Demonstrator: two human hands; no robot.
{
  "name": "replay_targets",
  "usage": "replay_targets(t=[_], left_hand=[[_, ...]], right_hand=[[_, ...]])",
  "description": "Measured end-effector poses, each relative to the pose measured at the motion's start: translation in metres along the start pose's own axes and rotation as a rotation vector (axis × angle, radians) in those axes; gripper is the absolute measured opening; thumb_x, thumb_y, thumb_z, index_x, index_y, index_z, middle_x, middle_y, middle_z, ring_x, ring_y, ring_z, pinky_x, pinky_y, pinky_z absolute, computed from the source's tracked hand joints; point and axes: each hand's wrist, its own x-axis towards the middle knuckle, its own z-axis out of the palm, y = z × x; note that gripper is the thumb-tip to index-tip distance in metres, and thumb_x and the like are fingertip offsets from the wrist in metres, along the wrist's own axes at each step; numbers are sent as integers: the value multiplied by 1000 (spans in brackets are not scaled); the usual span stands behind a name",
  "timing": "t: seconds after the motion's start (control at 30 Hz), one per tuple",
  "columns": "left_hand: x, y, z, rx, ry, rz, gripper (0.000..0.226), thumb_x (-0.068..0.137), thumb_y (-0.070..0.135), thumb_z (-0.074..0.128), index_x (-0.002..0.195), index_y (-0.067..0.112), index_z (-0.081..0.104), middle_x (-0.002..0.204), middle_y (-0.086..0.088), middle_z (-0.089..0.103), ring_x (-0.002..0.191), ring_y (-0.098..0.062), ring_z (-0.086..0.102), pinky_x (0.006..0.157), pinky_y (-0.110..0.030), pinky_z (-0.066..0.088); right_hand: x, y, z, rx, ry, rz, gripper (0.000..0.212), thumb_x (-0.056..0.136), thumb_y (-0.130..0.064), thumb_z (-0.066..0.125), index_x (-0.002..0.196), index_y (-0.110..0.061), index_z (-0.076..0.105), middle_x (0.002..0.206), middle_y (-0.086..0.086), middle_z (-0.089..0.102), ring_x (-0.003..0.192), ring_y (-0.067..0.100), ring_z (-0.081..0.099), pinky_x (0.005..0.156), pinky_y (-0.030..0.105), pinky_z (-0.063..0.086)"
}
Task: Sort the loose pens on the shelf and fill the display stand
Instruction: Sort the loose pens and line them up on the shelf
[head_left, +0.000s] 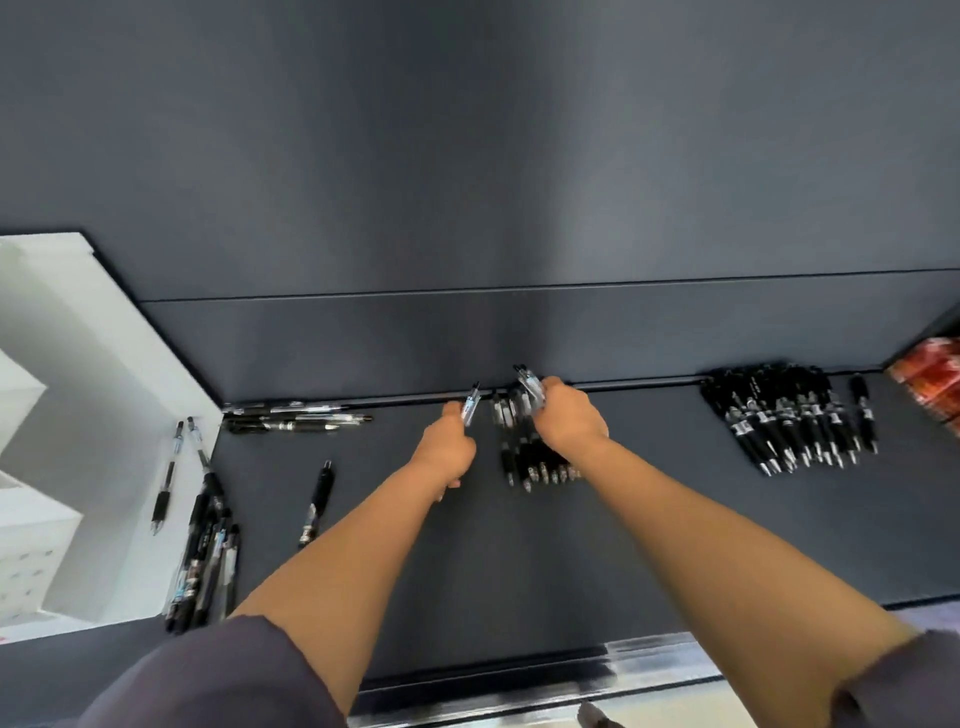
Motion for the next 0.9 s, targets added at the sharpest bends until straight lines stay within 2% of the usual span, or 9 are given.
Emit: replay_targets(t=[0.07, 0.13, 0.2, 0.27, 0.37, 0.47, 0.6, 0.73, 0.9], left_hand=[[3, 14, 18, -135, -19, -50, 51, 91, 0, 31, 138, 18, 27, 122, -23, 50, 69, -22, 46, 49, -30, 44], [7, 26, 32, -228, -2, -65, 54, 89, -1, 33, 140, 19, 27, 126, -22, 50, 79, -24, 50, 56, -32, 48], [12, 35, 42, -252, 37, -60, 60, 89, -3, 35, 144, 18, 25, 136, -20, 43, 107, -33, 53, 83, -39, 52], [17, 41, 49, -235, 65, -50, 62, 88, -5, 37, 146, 14, 24, 144, -19, 35, 125, -35, 44, 103, -41, 41], [19, 46, 59, -44, 87, -8, 53, 88, -1, 43, 138, 11, 38, 135, -19, 44, 120, -37, 46, 101, -41, 41], [17, 47, 66, 147, 200, -58, 53, 88, 10, 50, 139, 18, 36, 138, -13, 34, 124, -34, 35, 99, -39, 35], [15, 45, 71, 11, 259, -85, 64, 89, 14, 56, 144, 17, 25, 146, -14, 18, 129, -34, 27, 101, -39, 34], [18, 41, 70, 19, 208, -19, 67, 90, 8, 52, 148, 13, 19, 146, -15, 30, 133, -34, 27, 107, -38, 29], [18, 37, 69, 90, 200, 17, 65, 88, -2, 45, 147, 15, 22, 149, -12, 29, 133, -33, 26, 106, -38, 29]], right_hand=[[6, 16, -6, 33, -12, 51, 29, 92, -6, 44, 121, -3, 47, 122, 20, 52, 109, 40, 54, 79, 40, 44], [11, 26, -8, 0, -58, 64, 32, 94, -9, 47, 125, -1, 46, 131, 20, 45, 116, 40, 50, 90, 40, 42], [15, 31, -7, -59, -130, 48, 36, 95, -13, 47, 129, -1, 45, 138, 17, 38, 120, 39, 47, 96, 38, 39], [18, 36, -5, -73, -169, 25, 36, 95, -11, 47, 129, 0, 44, 139, 16, 35, 120, 38, 47, 95, 36, 39], [23, 45, -5, -35, -162, 23, 32, 93, -4, 45, 124, 1, 47, 136, 17, 35, 116, 38, 49, 92, 36, 42], [26, 55, -8, -41, -159, 39, 28, 93, -5, 45, 120, -1, 52, 135, 16, 36, 117, 37, 48, 90, 36, 43], [30, 63, -8, -54, -147, 58, 27, 94, -9, 46, 120, -3, 54, 140, 15, 33, 122, 38, 42, 87, 35, 42], [31, 59, -4, 15, -209, 21, 28, 95, -9, 46, 120, 1, 54, 144, 19, 29, 116, 35, 51, 88, 30, 42], [31, 56, -1, 14, -225, -17, 27, 93, -11, 47, 118, -3, 55, 135, 16, 39, 116, 36, 48, 86, 33, 42]])
